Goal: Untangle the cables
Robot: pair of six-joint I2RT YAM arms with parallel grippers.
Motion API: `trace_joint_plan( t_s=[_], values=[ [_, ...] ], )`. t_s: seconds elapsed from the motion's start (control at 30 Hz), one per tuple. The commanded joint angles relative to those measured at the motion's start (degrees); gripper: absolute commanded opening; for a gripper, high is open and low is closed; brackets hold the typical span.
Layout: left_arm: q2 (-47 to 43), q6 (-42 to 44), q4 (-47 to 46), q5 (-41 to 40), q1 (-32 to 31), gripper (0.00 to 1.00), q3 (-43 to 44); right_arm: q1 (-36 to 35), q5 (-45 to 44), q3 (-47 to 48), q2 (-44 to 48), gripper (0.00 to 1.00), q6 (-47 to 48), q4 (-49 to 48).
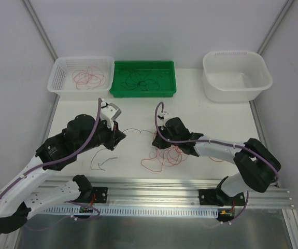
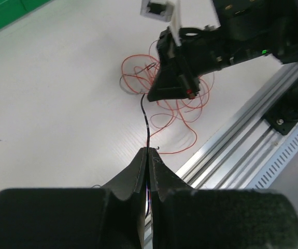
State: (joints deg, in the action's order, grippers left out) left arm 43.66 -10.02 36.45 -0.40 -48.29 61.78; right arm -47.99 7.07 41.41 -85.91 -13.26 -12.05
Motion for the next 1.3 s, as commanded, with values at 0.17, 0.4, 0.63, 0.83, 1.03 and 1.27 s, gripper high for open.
trace_joint_plan(
  t_s=[0.17,0.4,0.63,0.83,1.03,1.27],
  values=[
    [4.50,-0.17,0.20,-13.20,0.22,0.00,-5.25,-0.35,3.48,2.80,14.79,0.01,2.97,11.79],
    [4.33,-0.88,2.14,-19.19,5.13,0.00,-10.27,4.55,-0.39,4.83,26.83,0.01,7.63,24.88],
    [0.03,-1.14,3.80,-21.04,14.97,0.00,-15.02,22.66,0.04,1.84,36.42,0.01,6.05,34.36],
    [-0.77,-0.96,2.76,-17.53,17.00,0.00,-13.36,27.77,3.30,1.66,38.98,0.01,6.05,37.45],
    [2.82,0.88,0.91,-11.91,17.00,0.00,-4.59,27.51,7.43,-0.53,34.33,0.06,4.73,36.23],
    [15.04,7.81,-0.15,-8.22,17.09,0.00,16.50,21.20,7.35,-2.74,28.96,0.13,3.50,33.50]
  ],
)
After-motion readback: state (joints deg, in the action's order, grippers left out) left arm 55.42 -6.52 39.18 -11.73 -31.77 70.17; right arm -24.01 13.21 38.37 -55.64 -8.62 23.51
